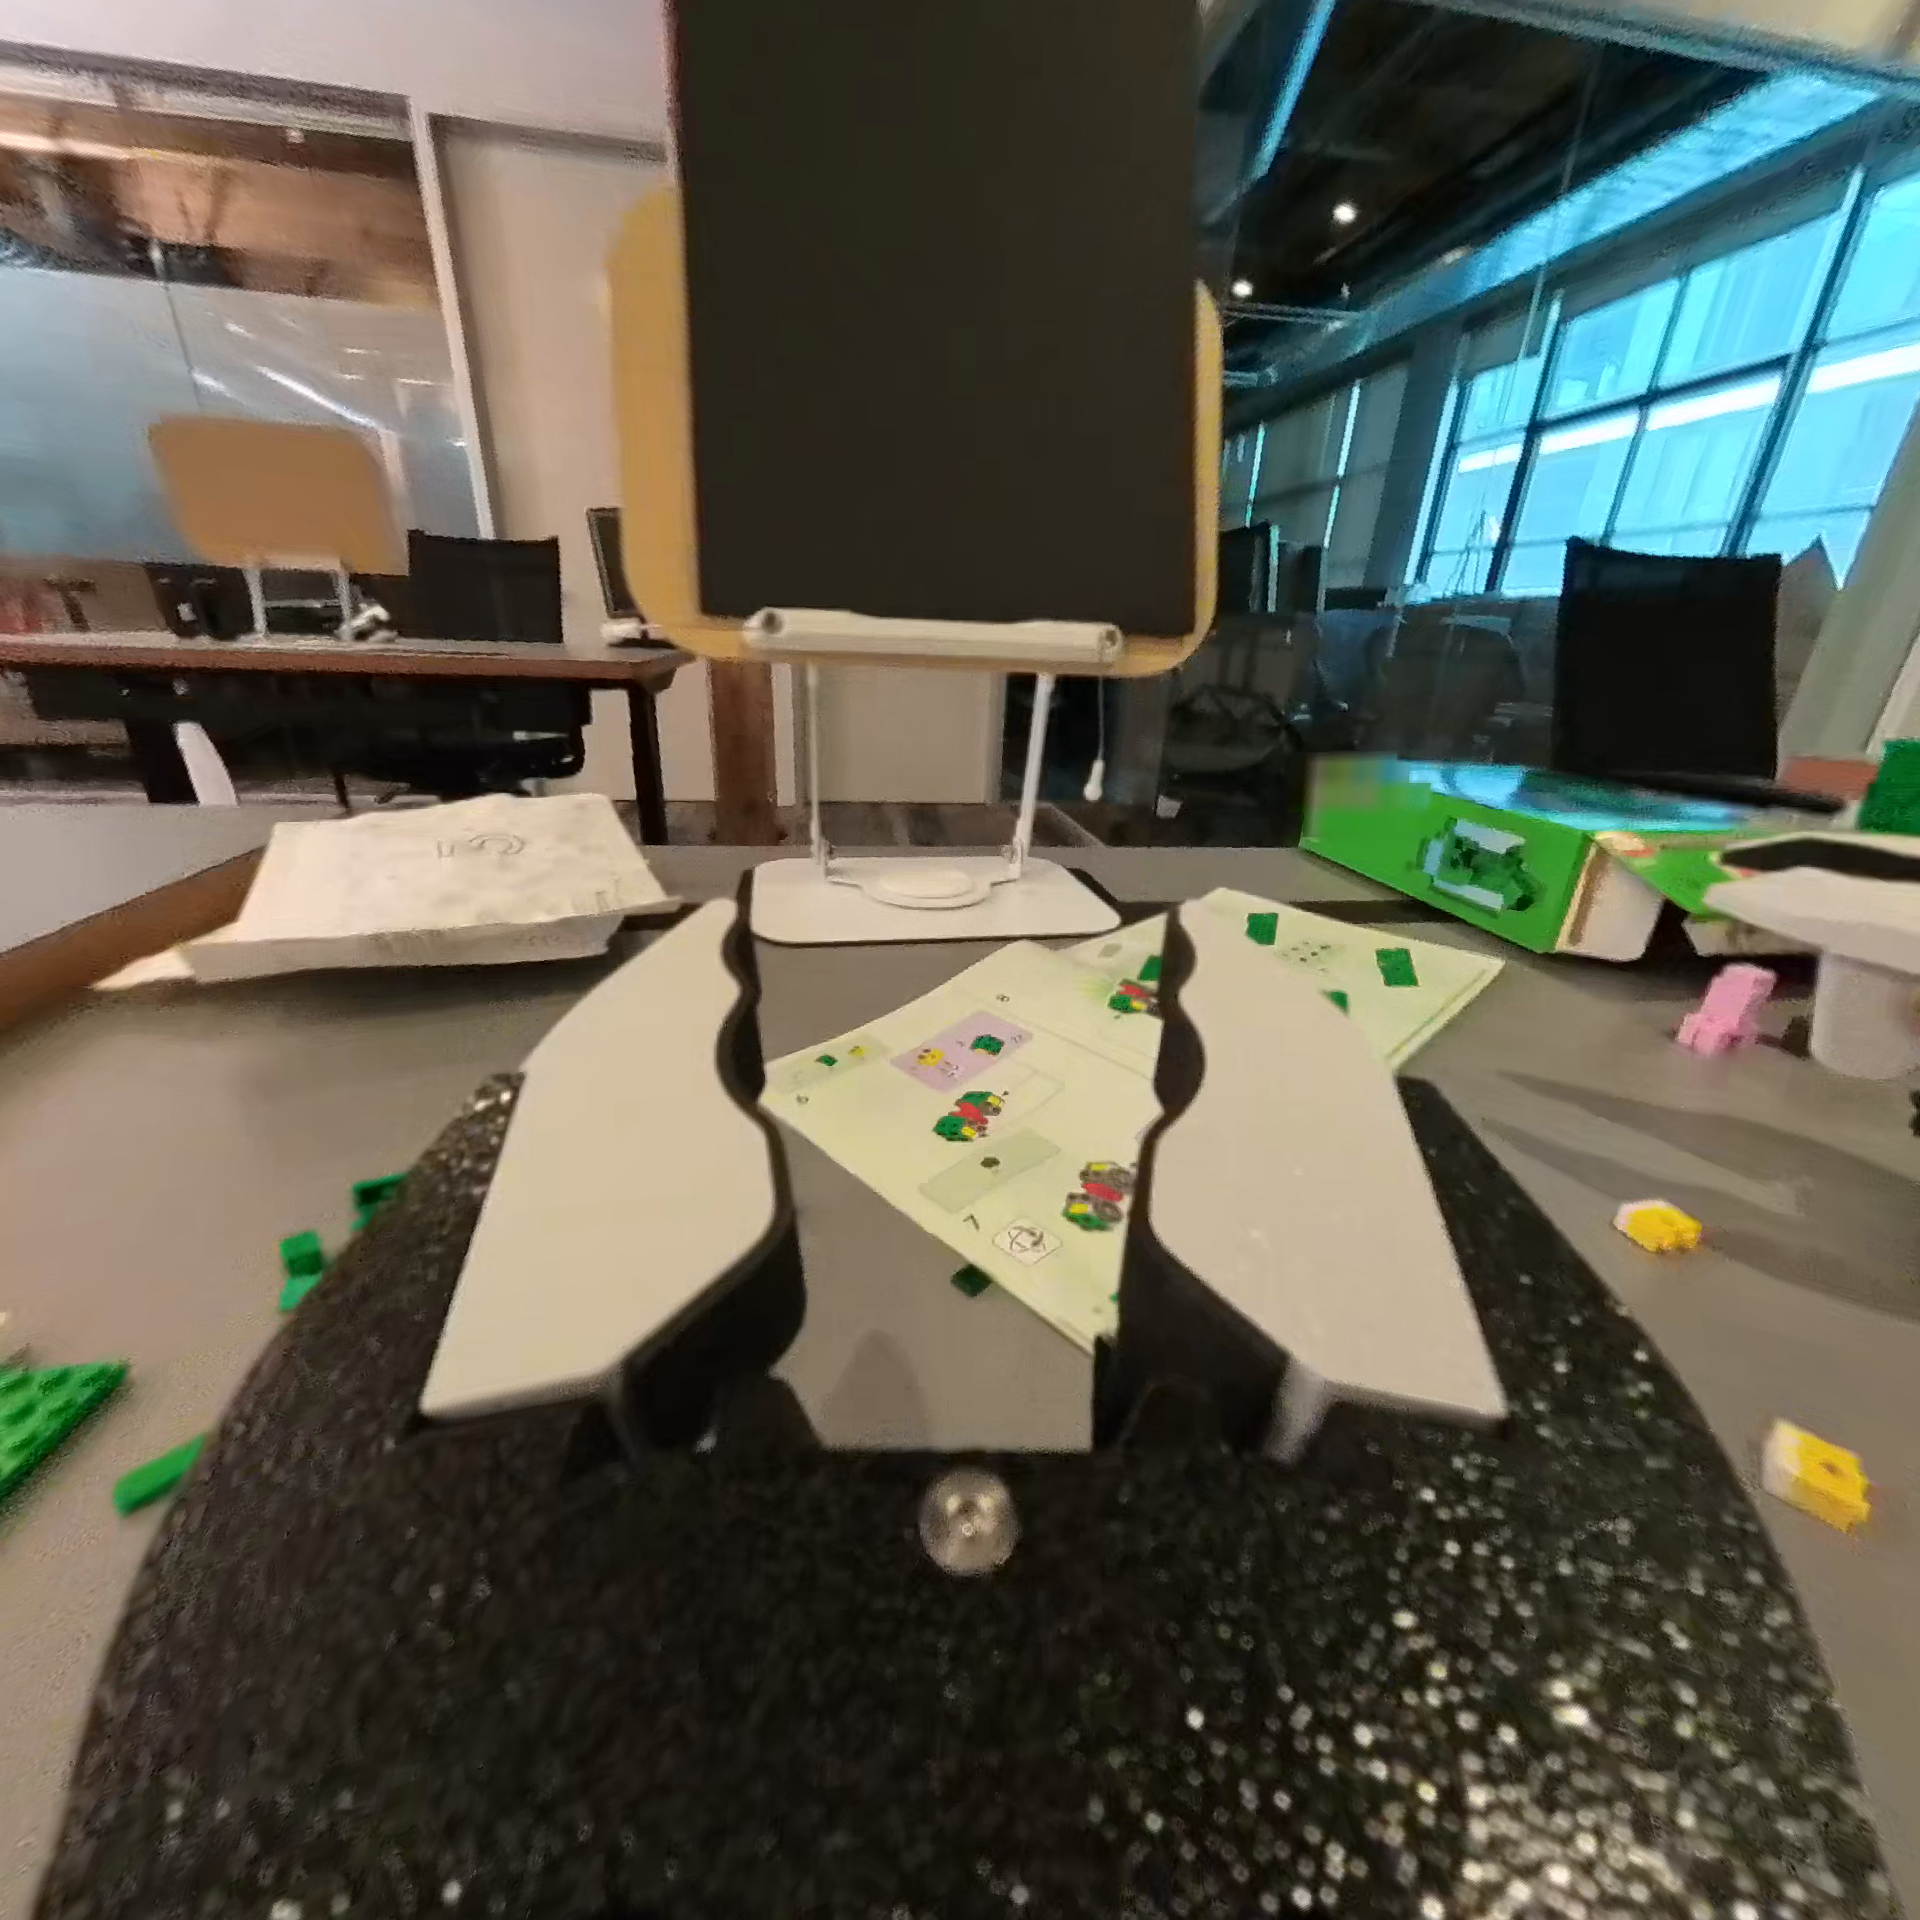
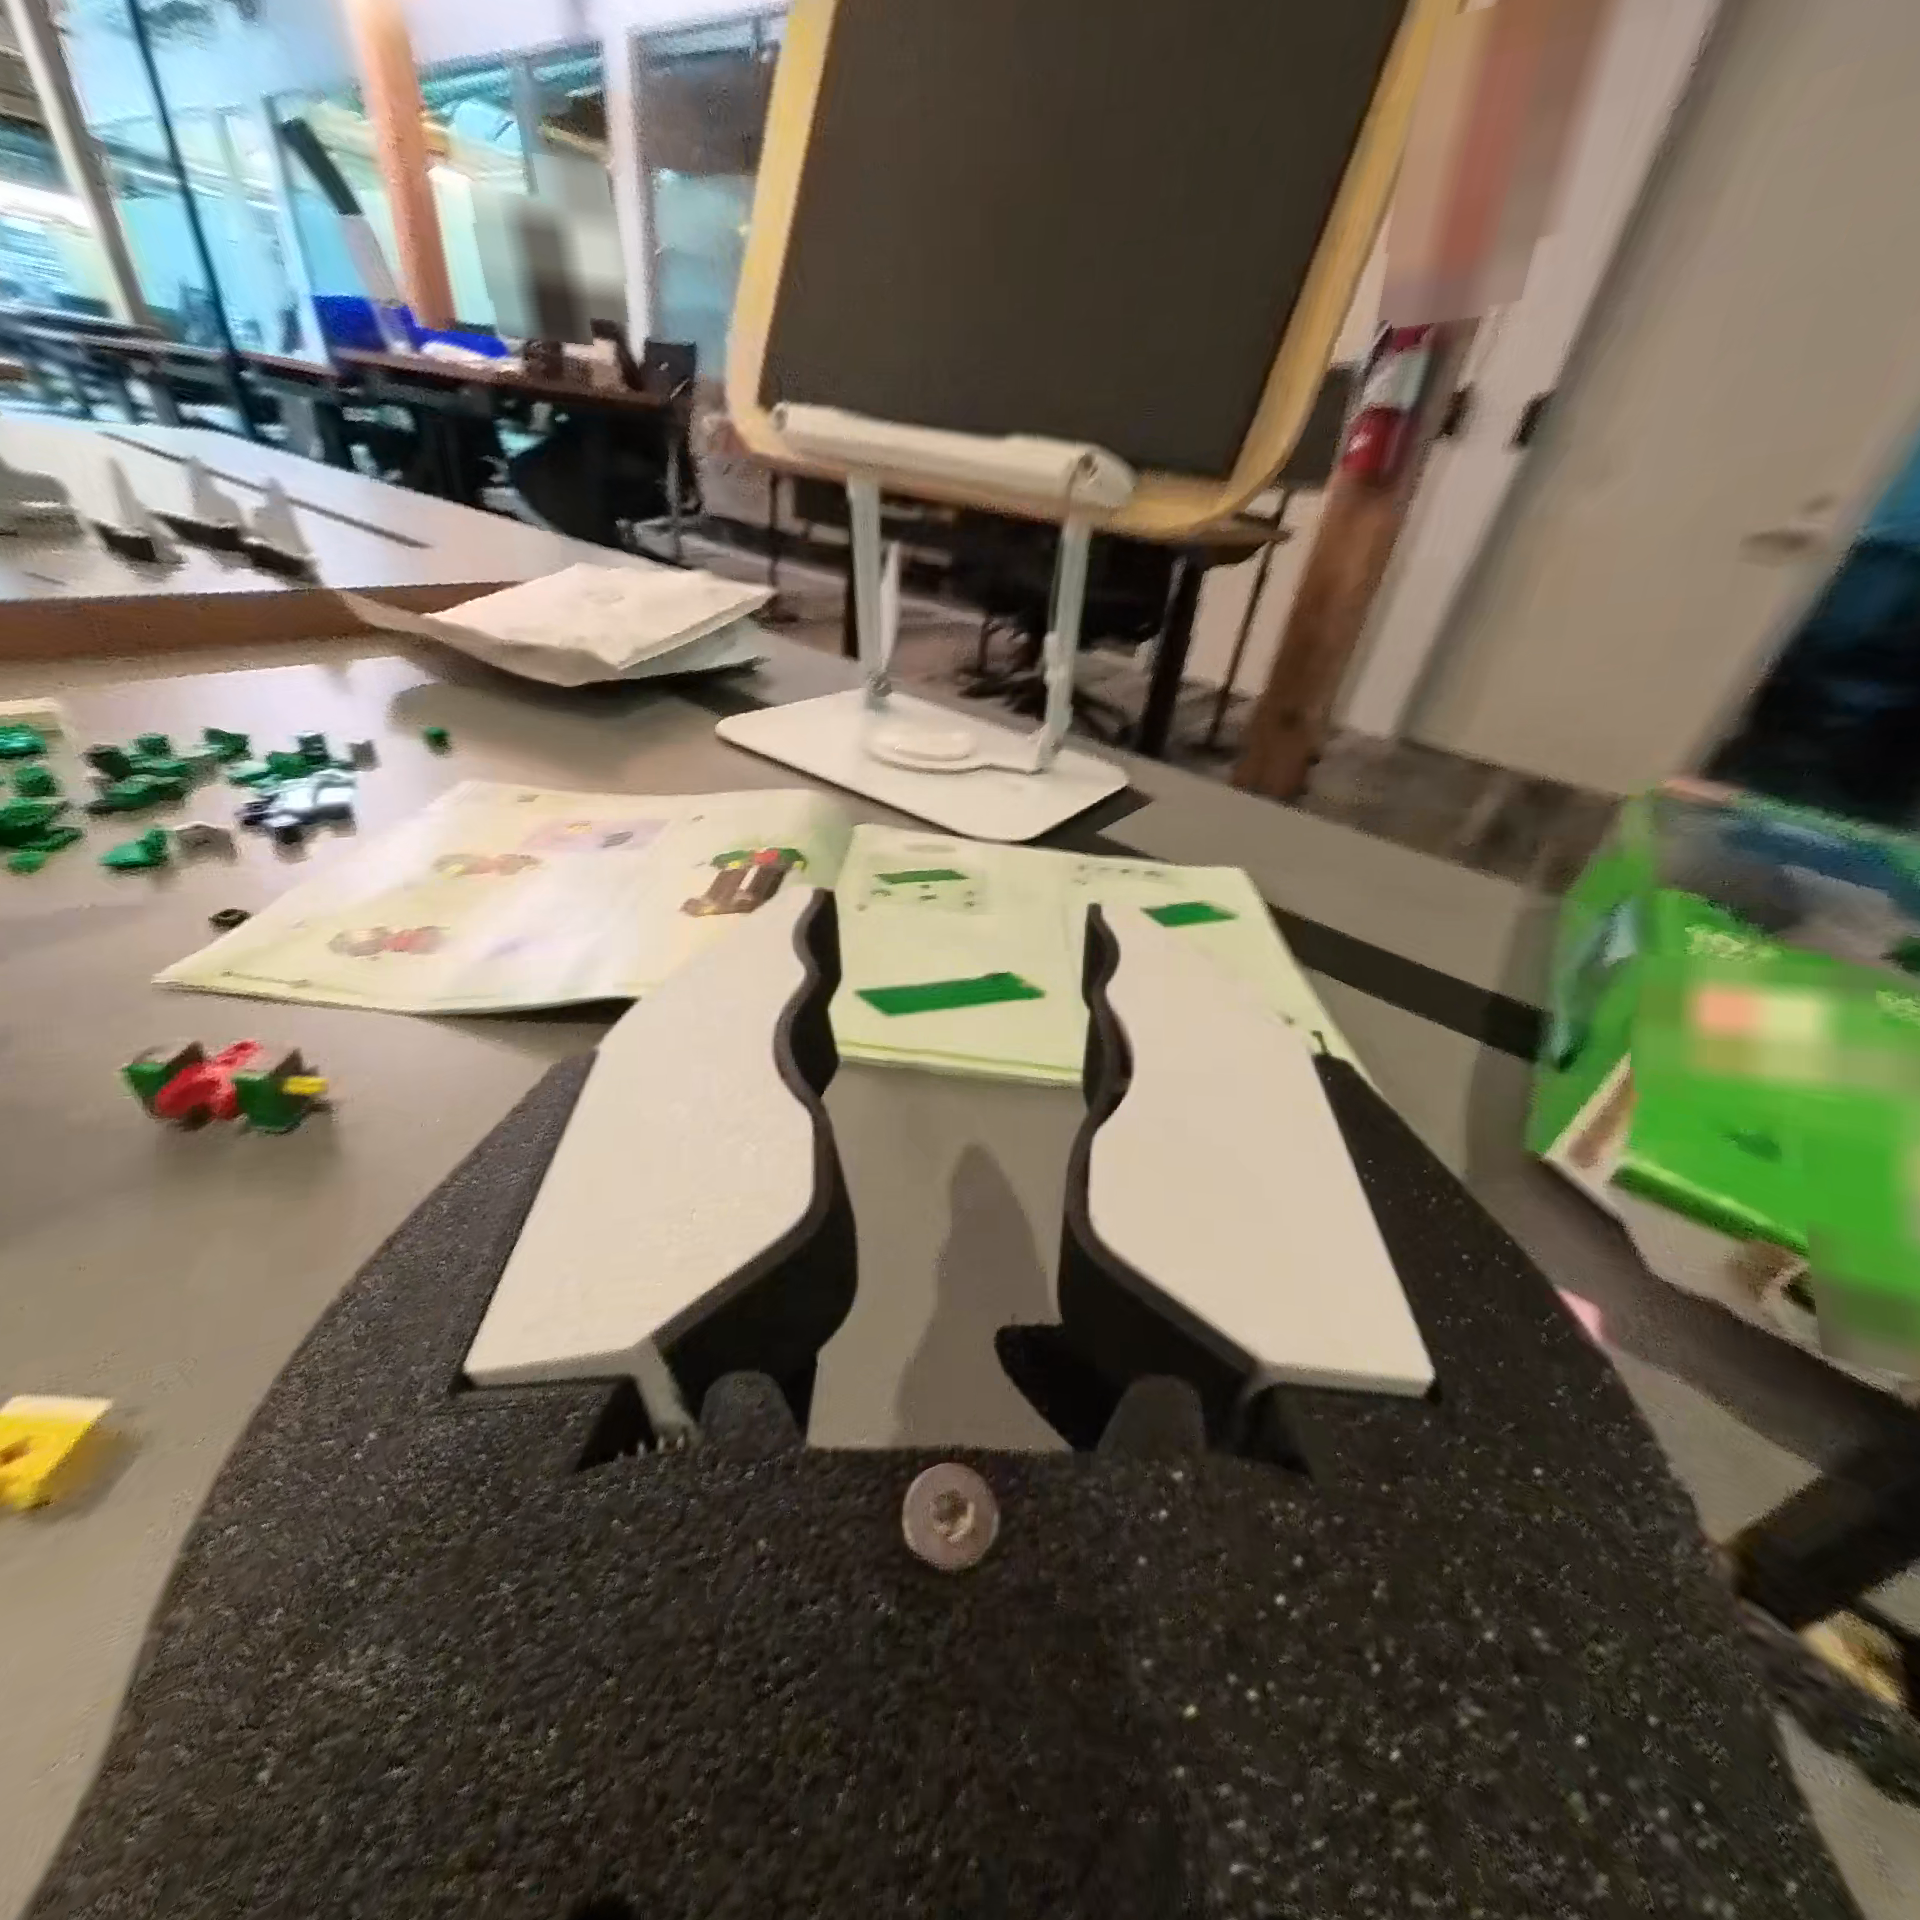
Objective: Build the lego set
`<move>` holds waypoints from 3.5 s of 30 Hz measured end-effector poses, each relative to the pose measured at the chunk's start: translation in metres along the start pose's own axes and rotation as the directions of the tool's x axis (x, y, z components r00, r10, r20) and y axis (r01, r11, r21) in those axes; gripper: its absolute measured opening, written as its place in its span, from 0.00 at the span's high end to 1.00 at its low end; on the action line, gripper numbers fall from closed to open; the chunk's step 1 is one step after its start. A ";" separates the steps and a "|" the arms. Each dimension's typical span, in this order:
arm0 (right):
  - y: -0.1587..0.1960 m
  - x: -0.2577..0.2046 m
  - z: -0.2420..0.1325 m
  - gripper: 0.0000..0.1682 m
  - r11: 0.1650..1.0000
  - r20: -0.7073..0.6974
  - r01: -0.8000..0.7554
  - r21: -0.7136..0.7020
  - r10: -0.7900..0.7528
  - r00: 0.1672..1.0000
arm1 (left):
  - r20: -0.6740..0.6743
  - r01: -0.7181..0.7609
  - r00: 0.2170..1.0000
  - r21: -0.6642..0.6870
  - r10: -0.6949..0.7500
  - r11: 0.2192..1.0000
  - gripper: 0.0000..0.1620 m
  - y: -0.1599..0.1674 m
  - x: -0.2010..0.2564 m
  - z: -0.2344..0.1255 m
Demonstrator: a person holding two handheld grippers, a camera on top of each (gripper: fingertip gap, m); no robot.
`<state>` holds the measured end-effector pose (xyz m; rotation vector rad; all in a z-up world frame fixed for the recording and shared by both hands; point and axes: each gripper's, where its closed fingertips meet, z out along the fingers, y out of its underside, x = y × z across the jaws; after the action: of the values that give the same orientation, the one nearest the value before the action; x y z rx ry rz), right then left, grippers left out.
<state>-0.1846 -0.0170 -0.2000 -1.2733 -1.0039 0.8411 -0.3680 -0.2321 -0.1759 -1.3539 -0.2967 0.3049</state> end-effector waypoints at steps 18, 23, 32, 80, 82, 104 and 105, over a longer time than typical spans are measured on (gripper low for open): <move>-0.017 -0.010 0.030 0.75 0.991 -0.028 0.040 0.131 -0.037 0.999 | -0.005 -0.361 0.930 0.188 0.369 0.913 0.60 -0.022 0.064 0.004; -0.018 -0.010 0.046 0.75 0.988 -0.040 0.063 0.141 -0.058 0.998 | 0.055 -0.418 0.907 0.217 0.417 0.882 0.60 -0.022 0.089 0.033; -0.021 -0.014 0.055 0.81 0.984 -0.008 0.066 0.166 -0.065 0.998 | -0.080 -0.308 0.939 0.239 0.334 0.921 0.58 -0.007 0.121 0.117; -0.033 0.020 0.031 0.89 0.962 -0.269 0.200 0.187 -0.146 0.952 | 0.111 -0.284 0.953 0.007 0.281 0.959 0.76 0.002 0.002 0.101; -0.037 0.015 0.028 0.90 0.957 -0.244 0.189 0.220 -0.133 0.961 | 0.150 -0.330 0.934 0.018 0.323 0.944 0.72 -0.005 -0.005 0.094; -0.034 -0.032 0.025 1.00 0.964 -0.001 0.145 0.223 -0.148 0.989 | 0.021 -0.241 0.970 0.120 0.241 0.963 0.69 -0.010 0.004 0.027; -0.034 -0.035 0.026 1.00 0.965 0.013 0.145 0.219 -0.151 0.988 | 0.024 -0.240 0.971 0.105 0.239 0.965 0.69 -0.008 0.002 0.027</move>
<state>-0.2228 -0.0448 -0.1703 -0.9896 -0.9888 0.8317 -0.3759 -0.2085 -0.1631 -1.2831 -0.1227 0.5232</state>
